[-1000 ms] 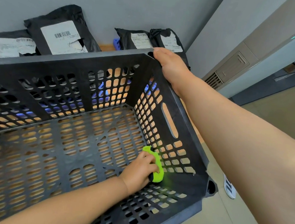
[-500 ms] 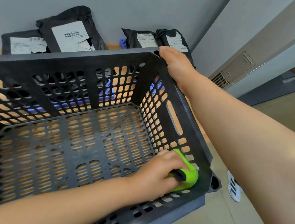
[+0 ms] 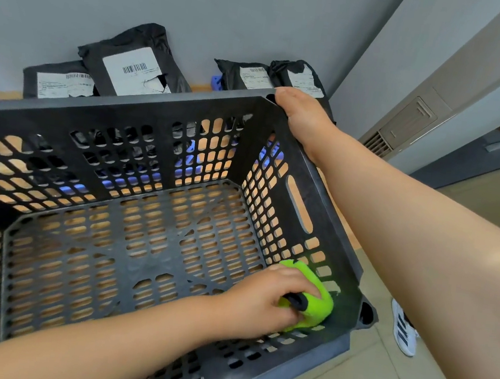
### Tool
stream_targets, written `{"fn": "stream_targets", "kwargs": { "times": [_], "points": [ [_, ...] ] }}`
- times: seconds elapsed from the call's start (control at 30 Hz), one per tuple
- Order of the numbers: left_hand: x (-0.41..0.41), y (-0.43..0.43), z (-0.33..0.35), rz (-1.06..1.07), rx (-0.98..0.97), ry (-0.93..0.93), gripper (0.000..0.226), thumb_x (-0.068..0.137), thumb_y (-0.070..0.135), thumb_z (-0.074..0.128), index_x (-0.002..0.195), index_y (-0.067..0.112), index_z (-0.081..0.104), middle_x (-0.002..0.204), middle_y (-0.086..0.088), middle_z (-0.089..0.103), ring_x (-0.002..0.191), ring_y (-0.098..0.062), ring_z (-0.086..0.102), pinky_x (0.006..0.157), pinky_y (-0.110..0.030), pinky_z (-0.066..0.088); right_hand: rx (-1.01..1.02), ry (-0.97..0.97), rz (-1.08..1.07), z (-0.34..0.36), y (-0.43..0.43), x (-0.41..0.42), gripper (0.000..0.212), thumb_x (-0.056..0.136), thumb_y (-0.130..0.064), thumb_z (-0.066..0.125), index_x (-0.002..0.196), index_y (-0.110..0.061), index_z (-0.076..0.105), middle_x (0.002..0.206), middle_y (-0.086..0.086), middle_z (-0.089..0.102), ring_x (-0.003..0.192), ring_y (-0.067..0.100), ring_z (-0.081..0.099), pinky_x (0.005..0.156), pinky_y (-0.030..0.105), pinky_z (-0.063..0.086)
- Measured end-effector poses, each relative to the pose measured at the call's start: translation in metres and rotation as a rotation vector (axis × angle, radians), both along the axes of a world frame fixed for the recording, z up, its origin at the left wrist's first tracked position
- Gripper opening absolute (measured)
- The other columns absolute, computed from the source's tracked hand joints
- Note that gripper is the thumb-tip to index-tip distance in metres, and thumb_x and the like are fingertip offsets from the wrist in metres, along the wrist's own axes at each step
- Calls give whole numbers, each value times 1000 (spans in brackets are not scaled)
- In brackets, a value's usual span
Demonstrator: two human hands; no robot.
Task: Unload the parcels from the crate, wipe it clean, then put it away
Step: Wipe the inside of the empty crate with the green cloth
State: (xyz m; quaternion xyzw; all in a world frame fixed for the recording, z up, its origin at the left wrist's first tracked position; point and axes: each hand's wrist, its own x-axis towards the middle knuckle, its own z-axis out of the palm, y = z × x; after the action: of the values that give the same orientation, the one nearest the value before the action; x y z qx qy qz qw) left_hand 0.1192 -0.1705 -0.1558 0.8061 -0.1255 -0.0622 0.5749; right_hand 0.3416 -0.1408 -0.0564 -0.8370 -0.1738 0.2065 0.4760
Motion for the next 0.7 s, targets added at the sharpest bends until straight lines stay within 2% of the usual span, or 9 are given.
{"fn": "stream_targets", "kwargs": {
  "times": [0.07,0.17,0.23,0.3,0.4,0.5,0.57,0.63,0.7],
  "points": [
    [-1,3,-15,-30,48,93,42,82,13,67,123,18,60,117,10,57,114,-7,47,102,-18,35,-7,3,-3,-1,1,1,35,98,-26,44,124,-7,57,128,14,58,70,-5,48,66,10,39],
    [-4,4,-36,-27,41,305,46,85,12,67,129,16,54,126,1,55,111,-3,47,92,-3,32,-49,-18,43,0,0,2,31,99,-22,41,116,-3,59,117,14,61,69,-3,47,61,9,39],
    [-4,4,-50,-20,16,420,45,87,13,65,130,15,52,127,-1,55,113,-8,50,95,-11,37,-94,-42,101,1,-1,3,29,99,-18,37,105,-2,61,98,9,60,70,-1,47,56,6,38],
    [-3,2,-61,-11,16,489,42,89,14,63,129,13,51,125,-2,56,112,-10,52,95,-18,40,-93,-33,99,4,-1,3,32,99,-20,35,99,-1,60,88,5,57,72,3,48,56,8,39],
    [2,-1,-69,43,44,562,40,90,13,62,128,12,51,119,0,57,106,-7,51,82,-10,39,-83,-45,96,3,-1,3,35,99,-21,36,101,5,59,91,10,57,75,8,50,58,11,40],
    [10,-3,-66,163,33,583,25,83,-1,60,102,14,61,92,2,59,88,-12,56,60,-10,40,-66,-12,85,6,-1,-1,35,99,-23,37,107,2,60,93,9,60,76,8,53,55,10,42],
    [16,1,-58,304,-12,607,26,82,-4,57,80,22,55,75,4,55,75,-14,55,54,-15,38,-54,6,78,9,-2,-3,36,99,-24,38,108,2,60,94,11,61,76,9,55,58,13,43],
    [20,11,-44,472,-88,580,30,83,-3,55,75,26,50,71,4,53,64,-11,51,49,-14,36,-40,19,64,11,-2,-5,36,99,-24,38,108,2,60,95,13,62,75,9,55,60,15,44],
    [24,25,-21,632,-197,471,29,83,-3,56,80,26,55,78,2,60,68,-12,56,55,-16,42,-47,7,60,13,-3,-8,35,99,-22,38,109,4,60,96,17,61,73,7,53,55,10,43]
  ]
}}
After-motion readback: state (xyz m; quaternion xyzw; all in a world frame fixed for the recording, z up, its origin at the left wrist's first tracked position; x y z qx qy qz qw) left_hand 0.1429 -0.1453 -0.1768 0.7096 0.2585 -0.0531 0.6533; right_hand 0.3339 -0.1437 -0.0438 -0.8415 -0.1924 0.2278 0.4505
